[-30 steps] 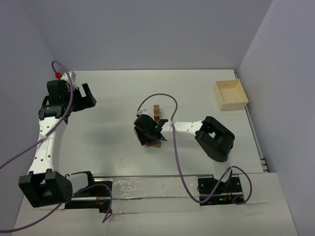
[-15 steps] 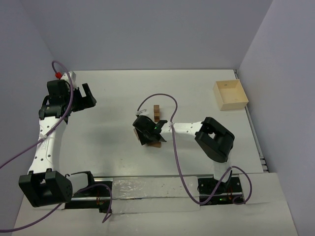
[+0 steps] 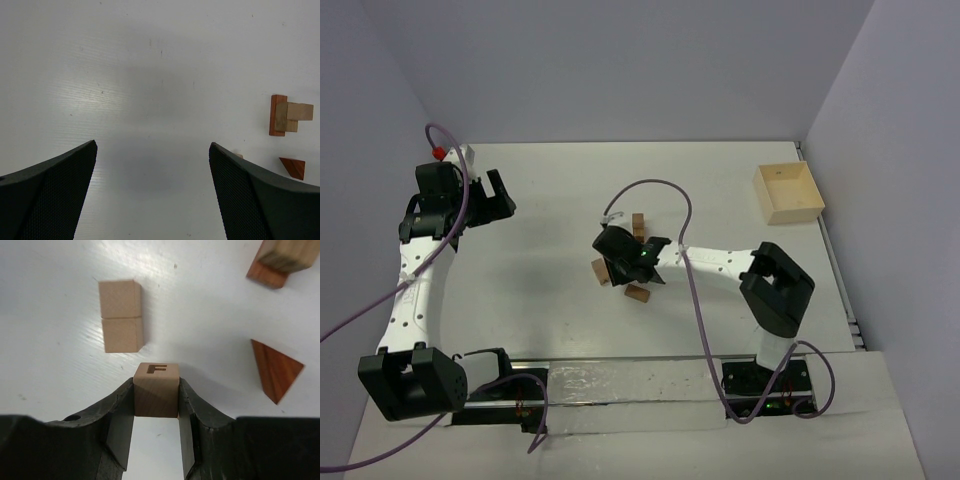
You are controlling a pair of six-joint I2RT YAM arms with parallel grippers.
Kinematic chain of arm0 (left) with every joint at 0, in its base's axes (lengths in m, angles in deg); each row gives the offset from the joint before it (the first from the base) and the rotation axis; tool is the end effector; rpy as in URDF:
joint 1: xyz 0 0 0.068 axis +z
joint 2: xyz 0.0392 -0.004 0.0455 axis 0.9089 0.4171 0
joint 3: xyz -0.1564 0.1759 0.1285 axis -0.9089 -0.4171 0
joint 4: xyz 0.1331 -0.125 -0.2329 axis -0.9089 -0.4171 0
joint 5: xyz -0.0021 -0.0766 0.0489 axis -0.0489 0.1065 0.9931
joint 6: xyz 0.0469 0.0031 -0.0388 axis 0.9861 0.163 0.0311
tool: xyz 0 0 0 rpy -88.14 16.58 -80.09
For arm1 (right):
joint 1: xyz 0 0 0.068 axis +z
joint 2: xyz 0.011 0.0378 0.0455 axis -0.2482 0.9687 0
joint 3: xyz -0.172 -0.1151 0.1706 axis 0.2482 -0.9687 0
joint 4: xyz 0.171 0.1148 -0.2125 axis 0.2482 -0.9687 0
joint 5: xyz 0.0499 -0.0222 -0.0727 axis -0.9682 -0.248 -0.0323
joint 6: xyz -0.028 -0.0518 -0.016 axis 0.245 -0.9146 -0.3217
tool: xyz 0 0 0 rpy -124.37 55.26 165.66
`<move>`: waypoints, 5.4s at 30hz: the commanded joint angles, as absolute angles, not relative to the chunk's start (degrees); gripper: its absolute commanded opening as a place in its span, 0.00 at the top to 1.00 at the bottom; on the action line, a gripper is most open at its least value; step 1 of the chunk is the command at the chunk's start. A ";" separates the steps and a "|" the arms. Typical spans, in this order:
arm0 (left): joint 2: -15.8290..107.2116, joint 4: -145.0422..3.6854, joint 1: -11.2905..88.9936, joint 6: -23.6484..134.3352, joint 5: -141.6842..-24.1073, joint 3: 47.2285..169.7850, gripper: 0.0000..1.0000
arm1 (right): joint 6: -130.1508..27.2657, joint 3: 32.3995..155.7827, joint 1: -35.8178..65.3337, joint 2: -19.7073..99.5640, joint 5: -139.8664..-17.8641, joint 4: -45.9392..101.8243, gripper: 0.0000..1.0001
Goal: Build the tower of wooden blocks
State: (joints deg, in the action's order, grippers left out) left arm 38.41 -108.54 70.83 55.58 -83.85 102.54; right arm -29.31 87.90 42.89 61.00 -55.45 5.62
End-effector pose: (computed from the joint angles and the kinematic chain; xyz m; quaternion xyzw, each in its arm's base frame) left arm 0.3003 0.0216 0.3319 -0.0958 0.8902 -0.0945 0.4352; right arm 0.2325 0.3386 0.1679 -0.1921 0.9275 0.1043 0.3033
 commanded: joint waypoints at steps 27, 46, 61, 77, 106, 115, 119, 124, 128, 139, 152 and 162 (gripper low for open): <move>37.86 -104.87 71.33 56.28 -82.97 102.71 0.01 | -24.04 105.97 29.76 66.14 -54.29 -6.68 1.00; 38.49 -104.68 71.33 55.94 -83.51 102.52 0.01 | -25.12 106.62 27.55 69.33 -55.23 -3.98 1.00; 38.27 -104.69 71.33 56.02 -83.51 102.58 0.01 | -25.47 109.45 26.21 71.63 -54.52 -4.09 1.00; 37.70 -104.38 71.33 55.98 -83.69 101.81 0.01 | -25.47 111.00 25.32 73.20 -54.61 -4.89 1.00; 37.96 -104.34 71.24 56.03 -83.95 101.99 0.01 | -26.00 113.03 24.57 75.39 -55.67 -5.83 1.00; 38.14 -104.42 71.33 56.09 -84.21 102.17 0.01 | -26.44 113.00 24.57 75.83 -56.55 -5.83 0.98; 38.26 -104.51 71.33 56.02 -84.39 102.38 0.01 | -26.65 113.03 24.48 75.74 -56.89 -5.83 0.91; 38.57 -104.52 71.24 56.11 -84.57 102.61 0.01 | -26.87 112.85 24.57 75.74 -57.52 -5.83 0.86; 38.52 -104.60 71.27 56.11 -84.57 102.78 0.01 | -26.88 112.94 24.57 75.65 -57.78 -5.83 0.79; 38.82 -104.60 71.32 56.03 -84.82 103.04 0.01 | -27.05 112.79 24.58 75.68 -57.94 -5.84 0.69; 38.60 -104.60 71.33 56.11 -84.83 102.80 0.01 | -27.25 112.06 24.57 75.08 -57.73 -5.91 0.60; 38.72 -104.60 71.27 56.02 -84.97 102.87 0.01 | -27.71 111.16 24.57 74.37 -57.21 -5.60 0.60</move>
